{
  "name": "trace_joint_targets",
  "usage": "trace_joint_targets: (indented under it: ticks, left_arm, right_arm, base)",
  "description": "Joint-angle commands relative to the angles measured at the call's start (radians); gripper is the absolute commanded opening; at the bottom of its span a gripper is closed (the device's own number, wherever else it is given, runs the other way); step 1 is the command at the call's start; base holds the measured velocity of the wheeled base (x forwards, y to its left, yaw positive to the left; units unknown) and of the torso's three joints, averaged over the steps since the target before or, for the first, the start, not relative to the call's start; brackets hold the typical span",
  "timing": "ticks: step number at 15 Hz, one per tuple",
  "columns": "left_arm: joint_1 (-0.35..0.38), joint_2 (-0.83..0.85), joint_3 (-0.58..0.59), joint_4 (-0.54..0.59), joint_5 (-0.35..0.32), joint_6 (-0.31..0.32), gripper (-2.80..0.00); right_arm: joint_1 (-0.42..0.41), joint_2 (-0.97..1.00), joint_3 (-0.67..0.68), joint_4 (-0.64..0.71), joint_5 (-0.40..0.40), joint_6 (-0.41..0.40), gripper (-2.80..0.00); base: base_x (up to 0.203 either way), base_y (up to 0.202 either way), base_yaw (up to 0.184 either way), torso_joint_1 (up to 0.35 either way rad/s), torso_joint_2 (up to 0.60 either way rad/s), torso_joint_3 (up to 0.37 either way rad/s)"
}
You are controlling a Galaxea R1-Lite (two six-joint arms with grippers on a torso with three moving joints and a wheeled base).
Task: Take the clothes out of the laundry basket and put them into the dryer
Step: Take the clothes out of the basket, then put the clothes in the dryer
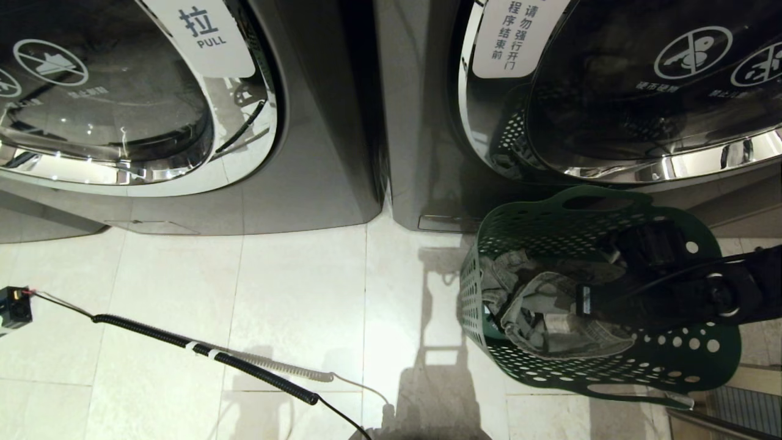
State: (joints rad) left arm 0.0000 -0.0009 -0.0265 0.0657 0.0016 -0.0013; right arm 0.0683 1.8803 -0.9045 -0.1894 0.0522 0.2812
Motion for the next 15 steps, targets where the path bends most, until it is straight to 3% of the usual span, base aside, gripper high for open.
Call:
trace_joint_targets:
  ticks: [1,6,9,12,15]
  left_arm:
    - [0.000,-0.001,0.000,0.000,0.000,0.000,-2.80]
    - [0.000,-0.001,0.000,0.000,0.000,0.000,-2.80]
    - [0.000,-0.001,0.000,0.000,0.000,0.000,-2.80]
    - [0.000,-0.001,0.000,0.000,0.000,0.000,-2.80]
    - [0.000,-0.001,0.000,0.000,0.000,0.000,-2.80]
  right_arm:
    - [0.001,-0.233,0.069,0.008,-0.003,0.009,-2.80]
    - [0.010,-0.663,0.161,0.126,-0.017,0.012,-2.80]
    - [0.013,-0.900,0.155,0.256,-0.041,-0.047,-2.80]
    - [0.014,-1.128,0.083,0.457,-0.076,-0.115,-2.80]
    - [0.012,-1.279,-0.092,0.642,-0.132,-0.139,-2.80]
  base:
    - [0.000,0.000,0.000,0.000,0.00,0.000]
    - [0.000,0.000,0.000,0.000,0.00,0.000]
    - [0.000,0.000,0.000,0.000,0.00,0.000]
    - [0.000,0.000,0.000,0.000,0.00,0.000]
    - [0.000,0.000,0.000,0.000,0.00,0.000]
